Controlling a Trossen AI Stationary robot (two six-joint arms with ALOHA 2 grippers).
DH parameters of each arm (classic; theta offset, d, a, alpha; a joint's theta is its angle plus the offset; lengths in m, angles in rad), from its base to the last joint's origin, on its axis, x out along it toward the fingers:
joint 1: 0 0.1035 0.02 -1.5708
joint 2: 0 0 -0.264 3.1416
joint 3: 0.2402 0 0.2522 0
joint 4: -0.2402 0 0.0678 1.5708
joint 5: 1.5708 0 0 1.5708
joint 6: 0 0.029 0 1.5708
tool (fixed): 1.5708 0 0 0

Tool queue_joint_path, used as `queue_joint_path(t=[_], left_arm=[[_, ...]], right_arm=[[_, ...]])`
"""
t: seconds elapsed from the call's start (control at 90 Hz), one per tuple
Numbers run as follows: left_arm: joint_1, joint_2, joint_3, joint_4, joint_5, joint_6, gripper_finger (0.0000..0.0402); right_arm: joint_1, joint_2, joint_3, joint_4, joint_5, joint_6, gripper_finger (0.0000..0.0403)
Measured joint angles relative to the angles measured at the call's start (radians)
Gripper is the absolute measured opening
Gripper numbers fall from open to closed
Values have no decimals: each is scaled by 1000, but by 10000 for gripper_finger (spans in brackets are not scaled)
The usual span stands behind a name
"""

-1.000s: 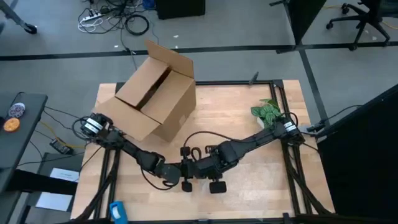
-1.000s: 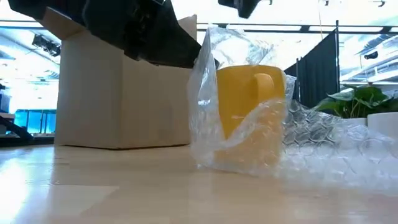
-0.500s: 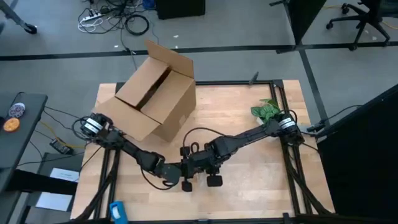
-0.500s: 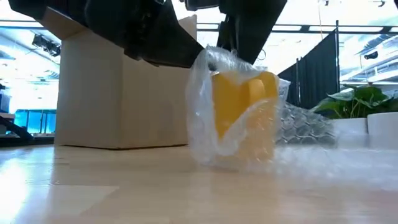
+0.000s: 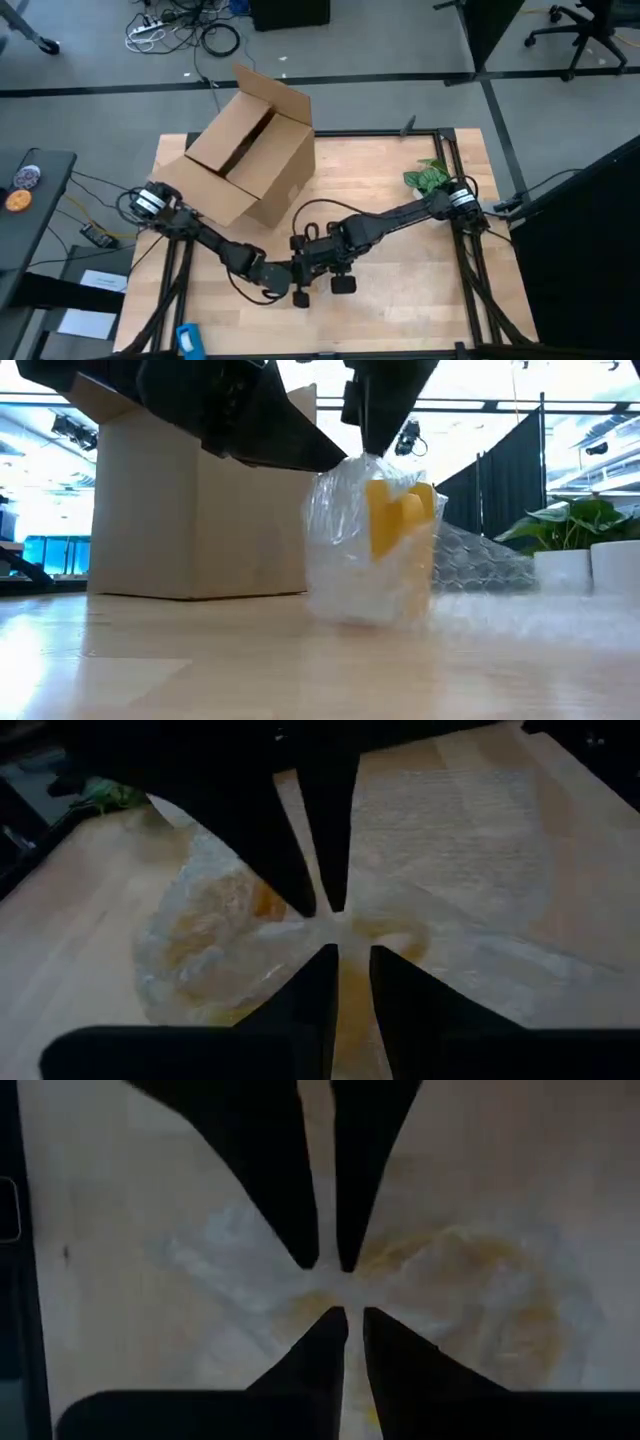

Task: Wrap mug
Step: Wrap the yellow mug with the bubble wrap

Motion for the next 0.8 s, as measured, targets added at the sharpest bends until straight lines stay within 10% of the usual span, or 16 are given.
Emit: queue_joint_path(t=[0.8], left_arm=[[8,-116,0,-233,-9,107,48]], right_arm=[[-81,-4,-293,249,-81,28,20]])
